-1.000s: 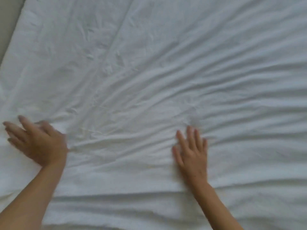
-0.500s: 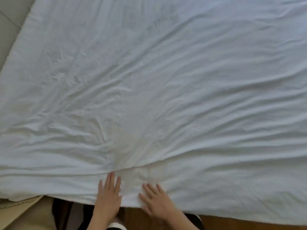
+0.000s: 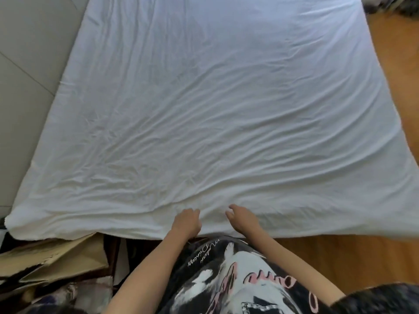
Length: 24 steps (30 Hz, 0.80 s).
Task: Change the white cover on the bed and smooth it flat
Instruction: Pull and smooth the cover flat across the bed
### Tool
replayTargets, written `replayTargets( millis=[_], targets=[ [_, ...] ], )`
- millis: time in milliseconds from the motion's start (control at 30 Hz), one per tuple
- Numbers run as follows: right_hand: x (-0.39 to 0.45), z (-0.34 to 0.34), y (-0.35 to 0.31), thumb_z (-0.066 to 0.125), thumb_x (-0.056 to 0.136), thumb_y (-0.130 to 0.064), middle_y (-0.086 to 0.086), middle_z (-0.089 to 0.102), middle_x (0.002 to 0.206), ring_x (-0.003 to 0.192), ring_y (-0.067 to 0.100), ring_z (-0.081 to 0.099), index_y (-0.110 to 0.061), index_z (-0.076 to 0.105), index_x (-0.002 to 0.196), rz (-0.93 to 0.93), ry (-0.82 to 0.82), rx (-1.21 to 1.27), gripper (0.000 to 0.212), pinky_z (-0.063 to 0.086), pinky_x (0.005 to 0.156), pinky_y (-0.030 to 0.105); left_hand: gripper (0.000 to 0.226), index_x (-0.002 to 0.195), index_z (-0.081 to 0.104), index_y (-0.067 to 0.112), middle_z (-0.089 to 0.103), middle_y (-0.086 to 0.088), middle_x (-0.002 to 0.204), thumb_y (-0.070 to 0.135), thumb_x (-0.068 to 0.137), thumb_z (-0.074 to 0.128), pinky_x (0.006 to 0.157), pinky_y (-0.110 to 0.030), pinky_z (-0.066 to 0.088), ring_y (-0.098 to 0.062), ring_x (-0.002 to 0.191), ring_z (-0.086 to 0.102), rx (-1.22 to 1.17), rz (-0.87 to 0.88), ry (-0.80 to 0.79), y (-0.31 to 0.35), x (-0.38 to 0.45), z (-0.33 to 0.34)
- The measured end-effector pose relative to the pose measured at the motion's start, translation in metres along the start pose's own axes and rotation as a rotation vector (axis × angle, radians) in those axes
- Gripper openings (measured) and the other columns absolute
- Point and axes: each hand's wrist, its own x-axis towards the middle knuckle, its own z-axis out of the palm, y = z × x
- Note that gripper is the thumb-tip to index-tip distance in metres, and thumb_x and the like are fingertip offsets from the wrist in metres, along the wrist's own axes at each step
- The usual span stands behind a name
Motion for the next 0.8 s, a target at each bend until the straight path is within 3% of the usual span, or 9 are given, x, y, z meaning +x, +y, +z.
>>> replayTargets(
  millis=[67, 100, 167, 233, 267, 333, 533, 700, 800],
  targets=[
    [-0.015, 0.002, -0.001, 0.037, 0.1, -0.031, 0.014, 0.062, 0.12, 0.111, 0.03, 0.057, -0.01, 0.056, 0.125, 0.048, 0.04, 0.093, 0.037, 0.041, 0.082, 0.033, 0.043, 0.138, 0.043, 0.012, 0.051, -0.013, 0.134, 0.028, 0.099, 0.039, 0.096, -0.039, 0.042, -0.031, 0.122, 0.049, -0.001, 0.06, -0.006, 0.006, -0.005, -0.013],
    [-0.02, 0.007, 0.001, 0.038, 0.099, -0.028, 0.013, 0.064, 0.103, 0.098, 0.029, 0.06, -0.012, 0.061, 0.107, 0.064, 0.053, 0.122, 0.029, 0.039, 0.073, 0.032, 0.042, 0.138, 0.043, 0.012, 0.052, -0.013, 0.134, 0.028, 0.099, 0.039, 0.096, -0.039, 0.043, -0.031, 0.121, 0.05, 0.01, 0.083, -0.013, 0.007, -0.008, -0.018],
    [-0.033, 0.018, 0.004, 0.039, 0.097, -0.027, 0.002, 0.056, 0.079, 0.074, 0.017, 0.056, -0.021, 0.053, 0.079, 0.107, 0.026, 0.182, 0.024, 0.034, 0.062, 0.03, 0.042, 0.139, 0.042, 0.012, 0.052, -0.012, 0.134, 0.029, 0.1, 0.038, 0.096, -0.038, 0.044, -0.03, 0.12, 0.051, 0.029, 0.125, -0.025, 0.005, -0.011, -0.025],
    [-0.043, 0.027, 0.008, 0.04, 0.097, -0.03, 0.003, 0.064, 0.102, 0.092, 0.017, 0.06, -0.022, 0.062, 0.102, 0.153, -0.003, 0.26, 0.024, 0.038, 0.071, 0.028, 0.044, 0.141, 0.041, 0.013, 0.053, -0.011, 0.135, 0.028, 0.1, 0.038, 0.095, -0.036, 0.044, -0.029, 0.12, 0.052, 0.023, 0.141, -0.036, 0.0, -0.013, -0.029],
    [-0.046, 0.031, 0.011, 0.041, 0.097, -0.032, 0.005, 0.062, 0.12, 0.108, 0.022, 0.058, -0.018, 0.06, 0.121, 0.185, 0.007, 0.297, 0.033, 0.04, 0.08, 0.029, 0.044, 0.14, 0.042, 0.013, 0.054, -0.011, 0.135, 0.029, 0.099, 0.039, 0.094, -0.036, 0.043, -0.029, 0.12, 0.052, 0.029, 0.145, -0.044, -0.003, -0.014, -0.029],
    [-0.055, 0.034, 0.018, 0.041, 0.097, -0.032, 0.006, 0.056, 0.134, 0.118, 0.025, 0.054, -0.014, 0.053, 0.133, 0.23, 0.027, 0.336, 0.041, 0.042, 0.088, 0.032, 0.043, 0.139, 0.043, 0.013, 0.055, -0.012, 0.134, 0.029, 0.099, 0.04, 0.093, -0.036, 0.043, -0.029, 0.12, 0.053, 0.064, 0.157, -0.055, -0.006, -0.014, -0.028],
    [-0.09, 0.037, 0.064, 0.039, 0.099, -0.036, 0.005, 0.056, 0.135, 0.119, 0.025, 0.053, -0.017, 0.051, 0.136, 0.33, 0.082, 0.46, 0.043, 0.042, 0.086, 0.033, 0.038, 0.134, 0.047, 0.011, 0.058, -0.01, 0.129, 0.024, 0.099, 0.039, 0.087, -0.032, 0.043, -0.028, 0.115, 0.055, 0.171, 0.227, -0.101, 0.035, -0.004, -0.028],
    [-0.117, 0.037, 0.134, 0.04, 0.098, -0.038, 0.002, 0.056, 0.134, 0.119, 0.026, 0.053, -0.022, 0.052, 0.132, 0.421, 0.105, 0.494, 0.039, 0.044, 0.093, 0.036, 0.04, 0.135, 0.047, 0.011, 0.059, -0.011, 0.127, 0.022, 0.098, 0.038, 0.084, -0.033, 0.044, -0.029, 0.11, 0.057, 0.212, 0.32, -0.095, 0.126, 0.005, -0.022],
    [-0.133, 0.037, 0.185, 0.041, 0.098, -0.039, 0.0, 0.056, 0.134, 0.119, 0.025, 0.053, -0.025, 0.052, 0.133, 0.462, 0.114, 0.54, 0.039, 0.044, 0.094, 0.037, 0.04, 0.134, 0.047, 0.01, 0.056, -0.012, 0.132, 0.026, 0.099, 0.037, 0.092, -0.036, 0.047, -0.029, 0.114, 0.056, 0.262, 0.371, -0.11, 0.19, 0.01, -0.003]
  ],
)
